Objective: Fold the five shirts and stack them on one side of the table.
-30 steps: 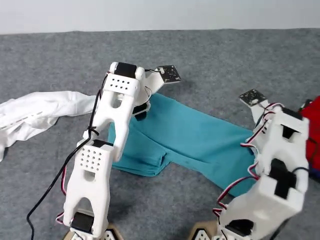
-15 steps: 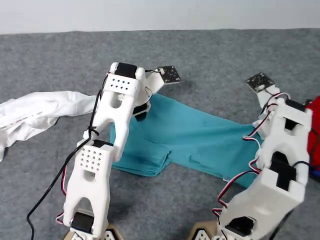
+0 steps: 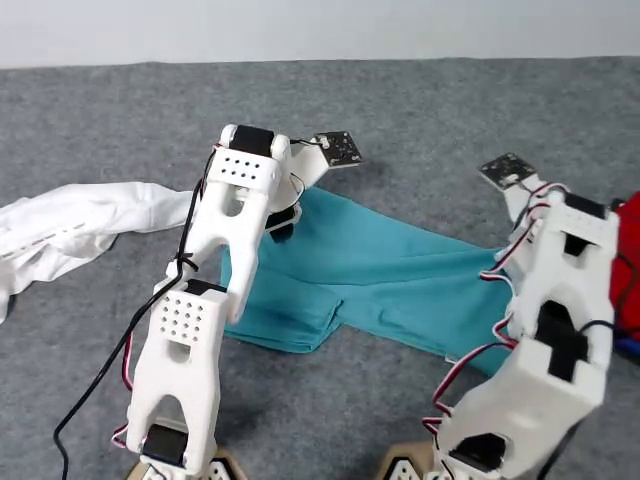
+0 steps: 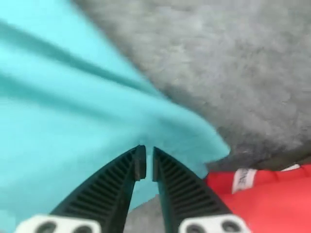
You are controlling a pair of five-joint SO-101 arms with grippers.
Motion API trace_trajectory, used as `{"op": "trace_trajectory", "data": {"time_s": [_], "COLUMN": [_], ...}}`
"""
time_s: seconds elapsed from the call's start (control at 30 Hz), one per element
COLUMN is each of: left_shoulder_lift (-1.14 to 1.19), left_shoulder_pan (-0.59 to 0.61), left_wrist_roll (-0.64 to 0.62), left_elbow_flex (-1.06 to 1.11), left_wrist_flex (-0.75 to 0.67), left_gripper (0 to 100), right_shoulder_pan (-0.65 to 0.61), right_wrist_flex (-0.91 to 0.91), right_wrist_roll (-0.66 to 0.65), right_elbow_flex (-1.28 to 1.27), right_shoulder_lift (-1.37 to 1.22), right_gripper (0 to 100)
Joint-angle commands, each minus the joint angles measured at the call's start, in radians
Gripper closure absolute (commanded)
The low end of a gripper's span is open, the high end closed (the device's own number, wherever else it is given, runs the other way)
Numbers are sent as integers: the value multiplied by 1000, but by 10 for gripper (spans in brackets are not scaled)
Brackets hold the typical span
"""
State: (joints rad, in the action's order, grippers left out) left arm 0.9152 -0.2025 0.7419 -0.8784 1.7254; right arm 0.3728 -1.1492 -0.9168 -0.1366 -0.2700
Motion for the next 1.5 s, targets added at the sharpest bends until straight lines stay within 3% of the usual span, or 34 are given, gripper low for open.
{"op": "trace_trajectory", "data": {"time_s": [0.0,0.17,0.4,0.8,1.1,1.47], "left_shoulder_lift": [-69,-92,-15,66,106,100], "left_shoulder_pan": [-9,-8,-18,5,98,2], "left_wrist_roll": [2,-2,-181,-402,-431,-431], "left_elbow_flex": [-10,-10,-10,-15,-102,-460], "left_wrist_flex": [28,20,-178,-341,-279,-71], "left_gripper": [878,878,881,882,904,903], "right_shoulder_pan": [-30,-47,-42,1,71,-13], "right_wrist_flex": [-107,-173,-19,84,84,-81], "right_wrist_roll": [57,83,81,83,31,37], "right_elbow_flex": [51,46,31,35,35,118], "right_shoulder_lift": [137,220,143,-93,-87,65], "right_gripper": [906,903,940,954,954,953]}}
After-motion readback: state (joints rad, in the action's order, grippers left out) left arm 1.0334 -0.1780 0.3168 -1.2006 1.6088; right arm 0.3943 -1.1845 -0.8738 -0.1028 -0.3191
